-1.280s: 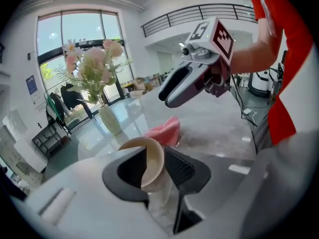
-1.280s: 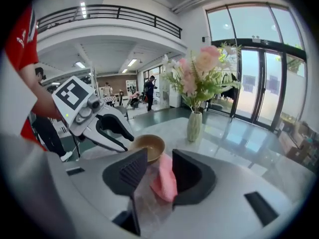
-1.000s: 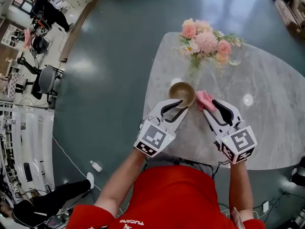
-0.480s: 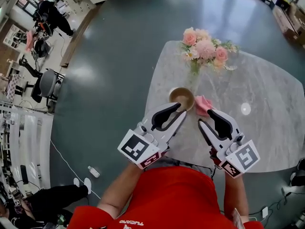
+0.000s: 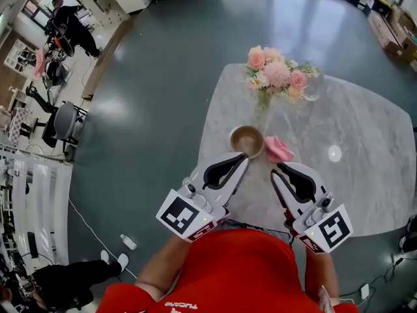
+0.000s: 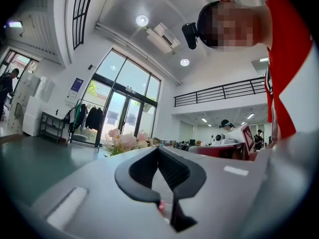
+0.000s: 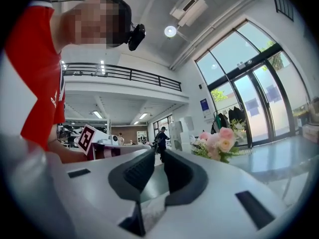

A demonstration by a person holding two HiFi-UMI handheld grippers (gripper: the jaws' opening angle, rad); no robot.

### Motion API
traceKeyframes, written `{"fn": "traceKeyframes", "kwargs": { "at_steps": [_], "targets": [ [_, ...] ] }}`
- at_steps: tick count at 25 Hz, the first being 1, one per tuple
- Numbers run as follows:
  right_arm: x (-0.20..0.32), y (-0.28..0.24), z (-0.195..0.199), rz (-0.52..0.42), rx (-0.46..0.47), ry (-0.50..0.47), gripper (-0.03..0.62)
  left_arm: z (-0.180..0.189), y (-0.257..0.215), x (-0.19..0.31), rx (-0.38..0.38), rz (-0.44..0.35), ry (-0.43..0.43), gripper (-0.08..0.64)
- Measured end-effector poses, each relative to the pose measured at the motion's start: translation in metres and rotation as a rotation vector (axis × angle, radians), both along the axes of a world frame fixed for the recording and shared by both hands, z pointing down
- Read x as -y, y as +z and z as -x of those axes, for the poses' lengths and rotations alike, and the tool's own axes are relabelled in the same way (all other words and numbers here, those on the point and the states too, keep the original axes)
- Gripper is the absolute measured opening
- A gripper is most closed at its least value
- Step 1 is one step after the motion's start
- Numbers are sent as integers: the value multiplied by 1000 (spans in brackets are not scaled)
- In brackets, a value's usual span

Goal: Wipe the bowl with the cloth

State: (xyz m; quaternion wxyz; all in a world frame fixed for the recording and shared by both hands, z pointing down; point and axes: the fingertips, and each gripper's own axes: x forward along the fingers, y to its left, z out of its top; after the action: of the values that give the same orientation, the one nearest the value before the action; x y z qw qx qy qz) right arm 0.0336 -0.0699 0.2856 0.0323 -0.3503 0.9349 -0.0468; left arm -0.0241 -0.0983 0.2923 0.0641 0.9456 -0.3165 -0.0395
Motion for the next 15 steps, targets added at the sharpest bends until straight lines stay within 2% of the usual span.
{"fn": "traceKeyframes", "kwargs": {
  "at_steps": [8,11,15],
  "targets": [
    [-9,-6,4,-50,-34,6,8,-5,-2,-14,16,-29,28,6],
    [-14,-5,8,-62,-39,4,5,-8,2,-22,28,7,48,6],
    [-19,1,17,-48,-39,-5,3,-13,7,-30,27,16,80,5]
  ]
}}
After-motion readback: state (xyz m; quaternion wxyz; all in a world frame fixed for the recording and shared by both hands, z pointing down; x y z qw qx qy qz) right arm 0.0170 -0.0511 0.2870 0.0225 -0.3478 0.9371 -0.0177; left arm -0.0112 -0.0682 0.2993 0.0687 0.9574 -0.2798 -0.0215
